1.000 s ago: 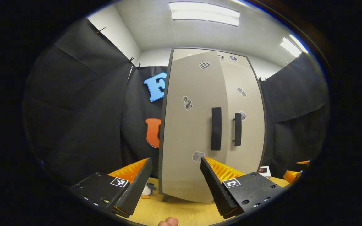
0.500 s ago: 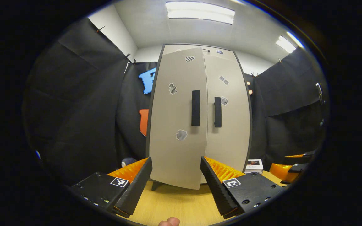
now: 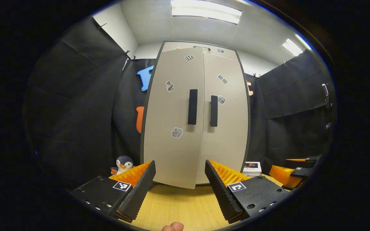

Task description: Grab one shoe with the right hand and put it into the shoe cabinet, grab the other shoe with the left hand and put it into the shoe cabinet; then close the right door with the right hand and the left door with the left hand.

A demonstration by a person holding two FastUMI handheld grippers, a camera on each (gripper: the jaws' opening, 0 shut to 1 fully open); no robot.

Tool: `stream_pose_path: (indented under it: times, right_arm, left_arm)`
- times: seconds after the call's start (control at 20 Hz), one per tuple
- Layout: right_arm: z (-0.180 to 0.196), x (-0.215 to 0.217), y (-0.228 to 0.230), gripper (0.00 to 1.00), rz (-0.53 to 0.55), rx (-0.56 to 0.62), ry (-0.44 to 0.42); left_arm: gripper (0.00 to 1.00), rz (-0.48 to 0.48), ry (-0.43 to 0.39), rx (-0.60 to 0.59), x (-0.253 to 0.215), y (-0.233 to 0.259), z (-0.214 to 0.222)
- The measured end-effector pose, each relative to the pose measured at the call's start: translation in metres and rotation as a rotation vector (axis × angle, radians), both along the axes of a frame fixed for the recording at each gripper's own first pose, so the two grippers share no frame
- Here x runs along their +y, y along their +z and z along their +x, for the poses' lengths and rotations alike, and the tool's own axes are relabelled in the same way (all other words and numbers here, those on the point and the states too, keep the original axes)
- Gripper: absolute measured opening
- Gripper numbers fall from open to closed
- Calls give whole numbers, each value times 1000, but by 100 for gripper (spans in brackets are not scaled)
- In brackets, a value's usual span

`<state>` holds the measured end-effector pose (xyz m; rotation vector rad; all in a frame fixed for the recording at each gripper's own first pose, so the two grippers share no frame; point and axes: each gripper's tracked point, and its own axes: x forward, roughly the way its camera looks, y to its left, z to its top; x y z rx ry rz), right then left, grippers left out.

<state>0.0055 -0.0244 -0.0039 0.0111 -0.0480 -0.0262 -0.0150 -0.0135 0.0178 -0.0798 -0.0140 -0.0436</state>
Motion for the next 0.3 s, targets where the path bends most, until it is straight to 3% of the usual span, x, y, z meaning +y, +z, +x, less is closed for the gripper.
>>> stream_pose_path:
  times: [0.3]
  right_arm:
    - [2,-5,3,90,4,-8,-6]
  left_arm:
    - [93,6,16,4,1,0,-1]
